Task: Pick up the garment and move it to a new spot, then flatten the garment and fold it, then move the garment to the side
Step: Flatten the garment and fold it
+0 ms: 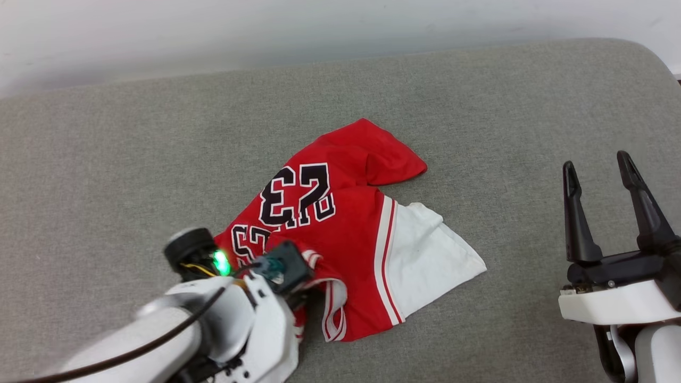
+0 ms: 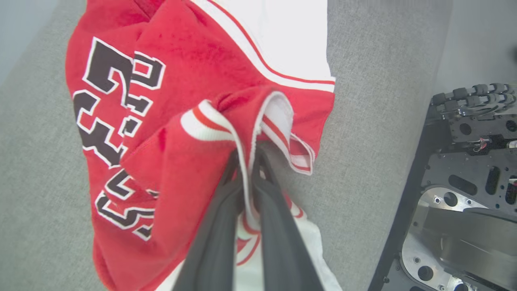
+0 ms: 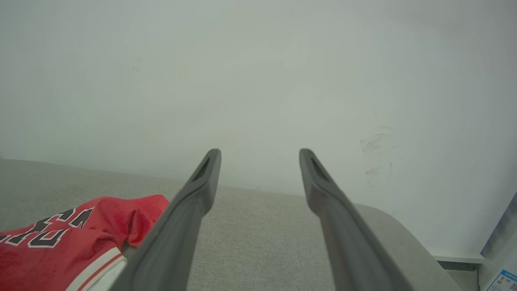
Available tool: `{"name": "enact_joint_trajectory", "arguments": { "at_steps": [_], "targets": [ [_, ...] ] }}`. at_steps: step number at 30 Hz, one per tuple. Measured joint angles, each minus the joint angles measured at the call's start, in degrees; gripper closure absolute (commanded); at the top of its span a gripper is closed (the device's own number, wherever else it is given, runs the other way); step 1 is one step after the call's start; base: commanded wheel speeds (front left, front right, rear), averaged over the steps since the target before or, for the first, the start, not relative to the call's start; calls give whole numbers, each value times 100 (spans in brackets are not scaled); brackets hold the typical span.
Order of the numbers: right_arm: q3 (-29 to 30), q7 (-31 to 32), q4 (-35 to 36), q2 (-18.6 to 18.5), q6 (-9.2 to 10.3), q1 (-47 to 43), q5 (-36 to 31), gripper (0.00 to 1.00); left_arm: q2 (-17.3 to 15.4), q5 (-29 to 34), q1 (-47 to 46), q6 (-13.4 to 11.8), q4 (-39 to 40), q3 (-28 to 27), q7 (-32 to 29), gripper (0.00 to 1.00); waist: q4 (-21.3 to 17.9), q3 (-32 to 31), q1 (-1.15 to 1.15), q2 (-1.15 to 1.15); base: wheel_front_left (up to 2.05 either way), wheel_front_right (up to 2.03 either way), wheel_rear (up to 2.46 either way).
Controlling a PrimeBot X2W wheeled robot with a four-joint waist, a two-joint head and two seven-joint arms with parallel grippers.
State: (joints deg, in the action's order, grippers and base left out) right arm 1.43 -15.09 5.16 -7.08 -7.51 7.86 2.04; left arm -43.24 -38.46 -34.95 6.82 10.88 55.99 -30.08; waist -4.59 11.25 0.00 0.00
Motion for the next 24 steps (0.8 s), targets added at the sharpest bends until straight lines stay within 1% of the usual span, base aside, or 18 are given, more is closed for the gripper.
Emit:
{"name": "enact_joint_trajectory", "arguments": {
  "at_steps": [4, 6, 9, 13, 14, 15, 18, 20, 24],
  "targets": [
    [-8, 0, 0, 12, 0, -29, 9, 0, 413, 140, 129, 2, -380, 339, 144, 100, -28, 56, 0, 0, 0, 0, 0],
    [-8, 0, -4, 19, 0, -30, 9, 0, 647, 75, 294, 9, -659, 536, 215, 100, -47, 98, 0, 0, 0, 0, 0],
    [4, 0, -21, 22, 0, -30, 9, 0, 831, 118, 382, 25, -1094, 870, 264, 100, -77, 149, 0, 0, 0, 0, 0],
    [30, 1, -49, 24, 0, -29, 9, 0, 962, 81, 400, 42, -1483, 1093, 436, 100, -85, 144, 0, 0, 0, 0, 0],
    [41, 0, -59, 25, 0, -29, 9, 0, 973, 76, 381, 44, -1540, 1106, 505, 82, -77, 126, 0, 0, 0, 0, 0],
    [48, 0, -70, 26, 0, -31, 8, 0, 982, 83, 344, 53, -1579, 1114, 578, 0, -66, 99, 0, 0, 0, 0, 0],
    [51, 0, -102, 35, 0, -95, 5, 0, 980, 101, 233, 57, -1529, 1045, 804, 0, -25, -16, 0, 0, 0, 0, 0],
    [66, 0, -116, 44, 0, -169, 5, 0, 886, 83, 149, 29, -1339, 907, 876, 0, 13, -113, 0, 0, 0, 0, 0],
    [104, 0, -119, 59, 0, -264, 7, 0, 476, 87, -120, -162, -778, 552, 871, 0, 126, -296, 0, 0, 0, 0, 0]
  ]
}}
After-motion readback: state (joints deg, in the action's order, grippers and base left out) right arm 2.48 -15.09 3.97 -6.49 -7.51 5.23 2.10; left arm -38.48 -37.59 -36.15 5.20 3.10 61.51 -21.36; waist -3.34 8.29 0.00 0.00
